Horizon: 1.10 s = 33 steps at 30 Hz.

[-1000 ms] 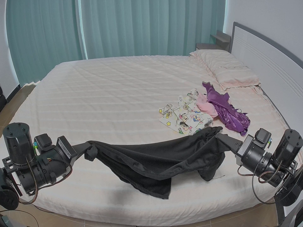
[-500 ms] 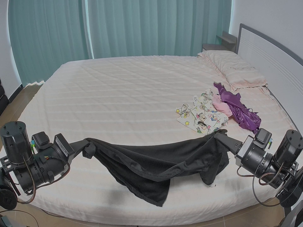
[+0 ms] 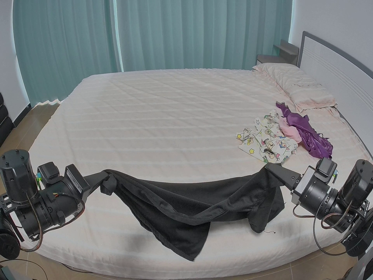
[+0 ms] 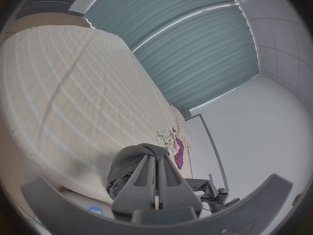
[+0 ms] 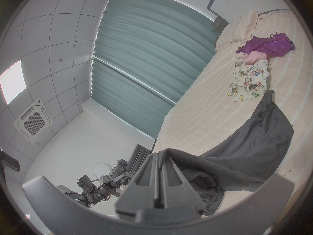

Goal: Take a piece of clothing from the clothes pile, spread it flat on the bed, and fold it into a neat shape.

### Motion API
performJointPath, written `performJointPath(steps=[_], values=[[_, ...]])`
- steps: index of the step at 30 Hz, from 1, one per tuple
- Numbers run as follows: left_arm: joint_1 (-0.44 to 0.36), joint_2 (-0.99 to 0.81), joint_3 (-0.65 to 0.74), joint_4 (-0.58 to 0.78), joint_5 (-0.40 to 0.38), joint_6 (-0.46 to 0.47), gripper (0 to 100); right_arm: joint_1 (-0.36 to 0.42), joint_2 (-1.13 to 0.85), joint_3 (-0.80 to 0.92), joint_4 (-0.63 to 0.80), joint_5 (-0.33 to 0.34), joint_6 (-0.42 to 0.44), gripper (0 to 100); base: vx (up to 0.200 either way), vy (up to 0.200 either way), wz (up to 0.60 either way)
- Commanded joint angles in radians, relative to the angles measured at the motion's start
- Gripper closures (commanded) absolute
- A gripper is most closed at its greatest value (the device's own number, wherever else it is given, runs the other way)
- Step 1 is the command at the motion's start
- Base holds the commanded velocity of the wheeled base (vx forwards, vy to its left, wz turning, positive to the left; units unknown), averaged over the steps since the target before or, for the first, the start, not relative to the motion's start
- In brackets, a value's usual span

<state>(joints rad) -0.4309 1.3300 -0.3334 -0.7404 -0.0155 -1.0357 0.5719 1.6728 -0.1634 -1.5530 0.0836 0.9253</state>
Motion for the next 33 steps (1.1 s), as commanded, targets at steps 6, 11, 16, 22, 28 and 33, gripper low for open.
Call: performJointPath(steps=[6, 11, 16, 22, 28, 33], values=[[0.0, 0.003, 0.002, 0.006, -0.003, 0.002, 100, -0.01, 0.007, 0.005, -0.013, 0.001, 0.0, 100, 0.0, 0.167, 0.0], [-0.002, 0.011, 0.008, 0.007, -0.003, 0.017, 100, -0.044, 0.007, 0.012, -0.013, -0.001, -0.008, 100, 0.0, 0.0, 0.0], [-0.009, 0.009, 0.01, 0.009, -0.006, 0.017, 100, -0.05, 0.005, 0.012, -0.013, -0.001, -0.01, 100, 0.0, 0.0, 0.0], [-0.011, 0.009, 0.016, 0.007, -0.009, 0.017, 100, -0.05, 0.002, 0.016, -0.013, -0.001, -0.01, 100, 0.0, 0.0, 0.0], [-0.012, 0.008, 0.016, 0.007, -0.009, 0.017, 100, -0.05, -0.01, 0.016, -0.013, 0.001, -0.01, 100, -0.167, 0.0, 0.0], [-0.022, 0.008, 0.016, 0.009, -0.009, 0.016, 100, -0.049, -0.018, 0.018, -0.013, 0.001, -0.028, 100, -0.2, 0.0, 0.0]])
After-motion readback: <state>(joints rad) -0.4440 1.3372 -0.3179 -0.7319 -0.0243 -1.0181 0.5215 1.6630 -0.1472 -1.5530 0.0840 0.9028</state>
